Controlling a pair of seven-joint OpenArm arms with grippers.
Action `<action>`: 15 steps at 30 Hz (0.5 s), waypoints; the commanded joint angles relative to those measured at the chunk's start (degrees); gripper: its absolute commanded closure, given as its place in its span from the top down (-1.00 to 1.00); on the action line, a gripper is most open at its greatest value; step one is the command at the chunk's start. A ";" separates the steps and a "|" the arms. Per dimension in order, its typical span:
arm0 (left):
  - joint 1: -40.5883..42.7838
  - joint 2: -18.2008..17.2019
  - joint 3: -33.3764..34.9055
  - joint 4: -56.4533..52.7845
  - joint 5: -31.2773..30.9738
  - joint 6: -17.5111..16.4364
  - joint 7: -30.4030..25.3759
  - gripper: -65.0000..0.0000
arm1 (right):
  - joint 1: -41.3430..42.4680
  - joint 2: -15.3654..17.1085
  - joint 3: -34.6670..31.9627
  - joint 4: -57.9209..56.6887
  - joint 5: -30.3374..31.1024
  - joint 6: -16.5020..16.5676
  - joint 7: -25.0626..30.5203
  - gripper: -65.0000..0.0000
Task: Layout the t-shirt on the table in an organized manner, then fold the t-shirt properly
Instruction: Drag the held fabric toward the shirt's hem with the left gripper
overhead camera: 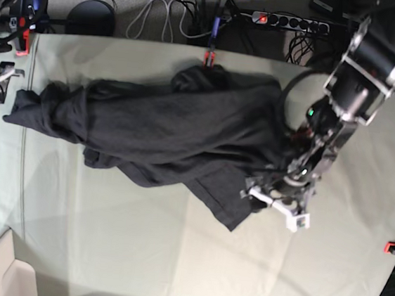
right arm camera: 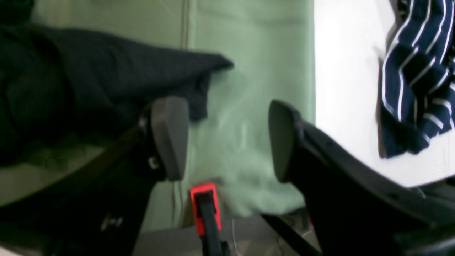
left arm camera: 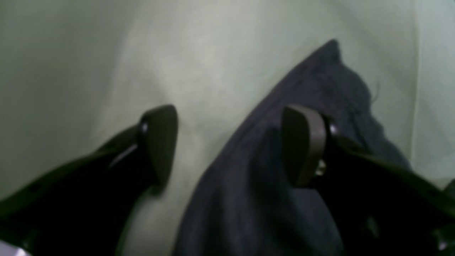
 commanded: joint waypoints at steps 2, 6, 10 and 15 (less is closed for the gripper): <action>-1.89 1.01 1.08 -1.44 -0.61 -0.33 0.33 0.37 | 0.29 0.77 -0.06 1.06 0.97 -0.27 1.43 0.11; -3.74 3.38 1.26 -4.51 -0.52 -0.33 0.33 0.37 | 0.55 0.77 -0.15 0.89 0.97 -0.27 1.43 0.11; -4.97 4.44 6.00 -5.48 -0.52 -0.33 0.33 0.37 | 0.82 0.77 -0.15 0.80 0.97 -0.27 1.43 0.11; -6.20 5.32 10.57 -7.68 -0.52 -0.33 0.24 0.37 | 0.91 0.77 -0.15 0.80 0.97 -0.27 1.43 0.11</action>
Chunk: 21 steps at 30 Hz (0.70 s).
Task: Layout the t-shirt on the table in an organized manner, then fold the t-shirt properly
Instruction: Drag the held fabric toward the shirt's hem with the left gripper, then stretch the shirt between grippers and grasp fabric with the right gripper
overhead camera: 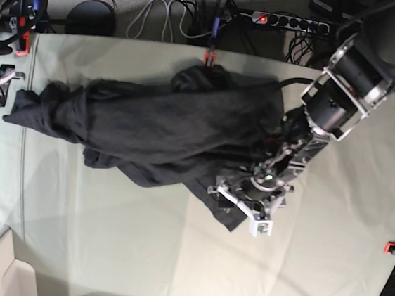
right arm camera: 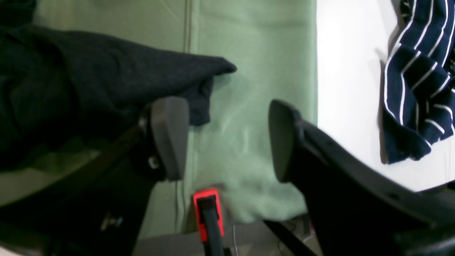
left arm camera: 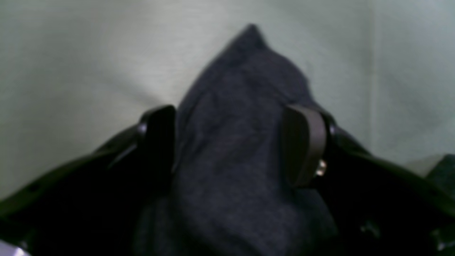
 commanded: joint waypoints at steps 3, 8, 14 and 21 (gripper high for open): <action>-1.11 0.58 0.28 -2.84 -1.33 -0.46 2.49 0.26 | 0.38 0.79 0.20 0.76 0.64 -0.27 1.21 0.11; -1.20 0.40 -1.04 -4.25 -1.33 -0.46 2.40 -0.77 | 0.38 0.79 0.12 0.76 0.64 -0.27 1.21 0.11; -0.94 -2.59 -9.30 0.50 -1.42 -0.46 2.49 -1.00 | 0.29 0.79 0.12 0.76 0.64 -0.27 1.21 0.11; -0.94 -10.41 -21.61 10.52 -1.42 -0.46 2.75 -1.00 | -0.15 0.79 0.12 0.84 0.64 -0.27 1.21 0.12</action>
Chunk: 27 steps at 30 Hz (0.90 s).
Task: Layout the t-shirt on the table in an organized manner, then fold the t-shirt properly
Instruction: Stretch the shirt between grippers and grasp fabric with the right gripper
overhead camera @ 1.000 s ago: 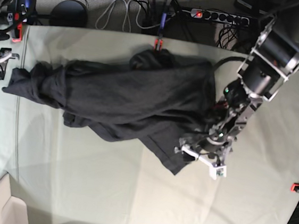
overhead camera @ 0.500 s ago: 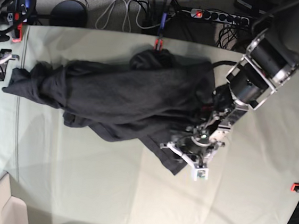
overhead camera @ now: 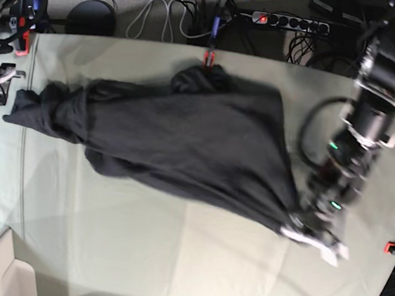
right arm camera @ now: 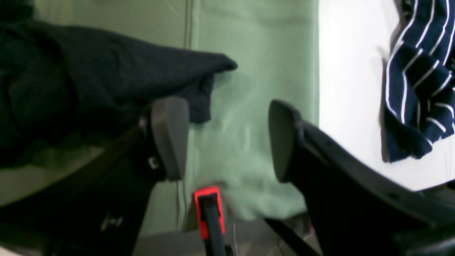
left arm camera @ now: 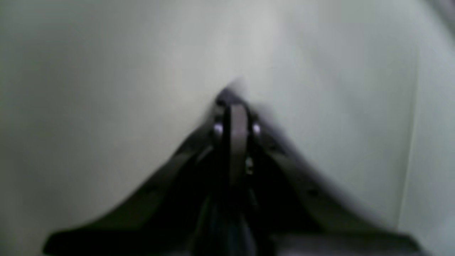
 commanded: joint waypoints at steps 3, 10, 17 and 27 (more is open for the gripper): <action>-1.86 -3.37 -5.03 3.15 -0.11 -0.15 -1.42 -1.00 | 0.20 -0.35 0.16 1.22 0.60 -0.25 1.21 0.12; -0.89 -10.49 -14.17 7.01 -0.46 0.02 -1.33 -1.00 | -0.59 -2.55 -2.65 1.39 0.51 -0.25 0.95 0.12; 5.00 -13.21 -21.29 6.75 -0.11 -0.15 -1.33 -1.00 | -1.91 -2.55 -10.92 1.74 0.51 -0.25 0.77 0.12; 13.53 -13.04 -28.06 6.66 -0.11 -0.15 -1.33 -1.00 | -4.46 -7.56 -27.36 4.82 0.51 -0.25 0.69 0.12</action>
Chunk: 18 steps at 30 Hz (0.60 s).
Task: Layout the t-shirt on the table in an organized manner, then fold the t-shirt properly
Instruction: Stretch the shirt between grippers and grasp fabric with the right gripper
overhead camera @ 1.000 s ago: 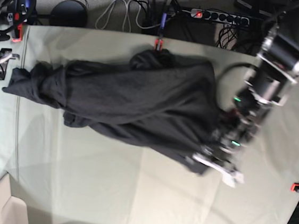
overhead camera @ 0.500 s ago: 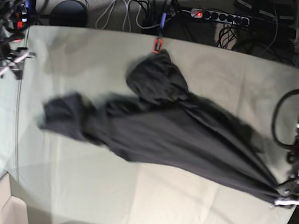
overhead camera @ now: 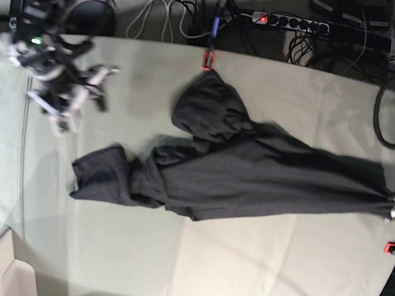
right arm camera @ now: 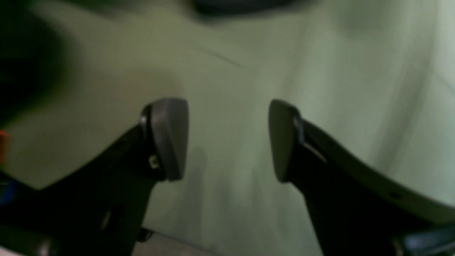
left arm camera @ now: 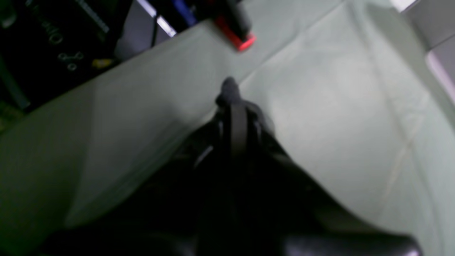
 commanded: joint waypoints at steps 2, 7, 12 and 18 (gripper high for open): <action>-0.01 -1.43 -0.56 1.02 -0.11 -0.22 -1.55 -1.00 | 0.44 -0.44 -3.97 0.20 0.82 -0.23 1.04 0.12; 2.01 -1.43 -0.56 1.20 -0.11 -0.22 -1.55 -1.00 | 1.14 -2.02 -13.20 -2.26 0.82 -0.23 1.04 0.12; 3.59 -1.43 -0.56 1.29 -0.11 -0.22 -1.55 -1.00 | 2.99 -2.11 -17.42 -7.71 0.99 -0.23 1.04 0.12; 4.38 -1.43 -0.56 1.20 -0.11 -0.22 -1.55 -1.00 | 6.33 -2.11 -19.88 -13.16 1.08 -0.23 1.04 0.12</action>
